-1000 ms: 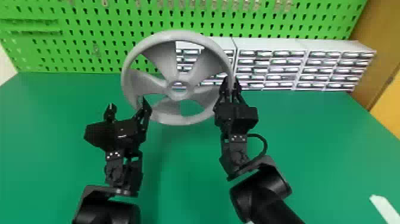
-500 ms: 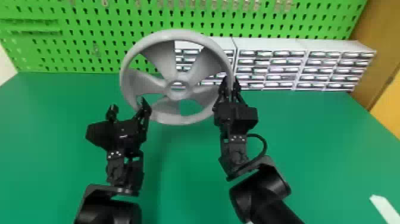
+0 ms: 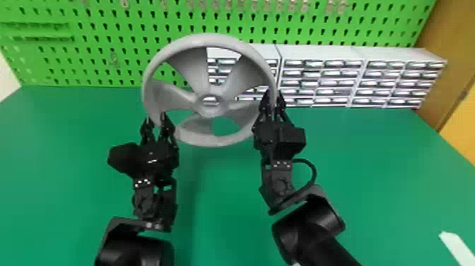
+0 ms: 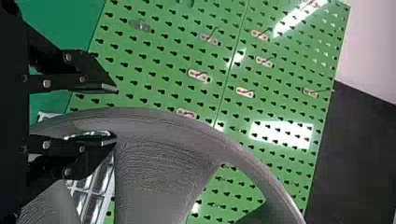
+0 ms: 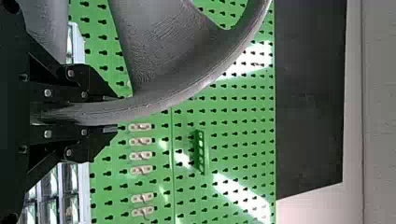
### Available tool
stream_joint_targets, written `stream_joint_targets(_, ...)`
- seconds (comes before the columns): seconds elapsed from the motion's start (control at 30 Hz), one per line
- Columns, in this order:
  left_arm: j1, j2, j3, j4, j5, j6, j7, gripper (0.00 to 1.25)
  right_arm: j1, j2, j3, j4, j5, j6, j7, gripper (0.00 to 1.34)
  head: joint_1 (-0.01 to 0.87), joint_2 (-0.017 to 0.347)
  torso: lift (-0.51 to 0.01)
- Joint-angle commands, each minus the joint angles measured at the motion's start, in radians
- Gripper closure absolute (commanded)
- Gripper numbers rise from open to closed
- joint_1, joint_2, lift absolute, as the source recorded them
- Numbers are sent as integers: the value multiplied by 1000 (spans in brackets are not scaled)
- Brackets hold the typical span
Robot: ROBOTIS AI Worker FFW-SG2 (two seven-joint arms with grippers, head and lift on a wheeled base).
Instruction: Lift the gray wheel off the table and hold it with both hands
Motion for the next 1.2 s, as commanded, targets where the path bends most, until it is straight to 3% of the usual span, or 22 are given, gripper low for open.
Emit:
stream_joint_targets(0.0,2,0,-13,-1,-10,-15,22,892,0,1,0,0,4,1,-2,1217,711,15,-98)
stream_joint_targets(0.87,3,-3,-2,-10,12,-15,36,930,0,1,-4,3,9,3,-4,1217,711,15,-98)
stream_joint_targets(1.17,17,-2,28,-61,-2,37,37,930,7,1,-16,15,23,18,-4,1217,711,15,-98)
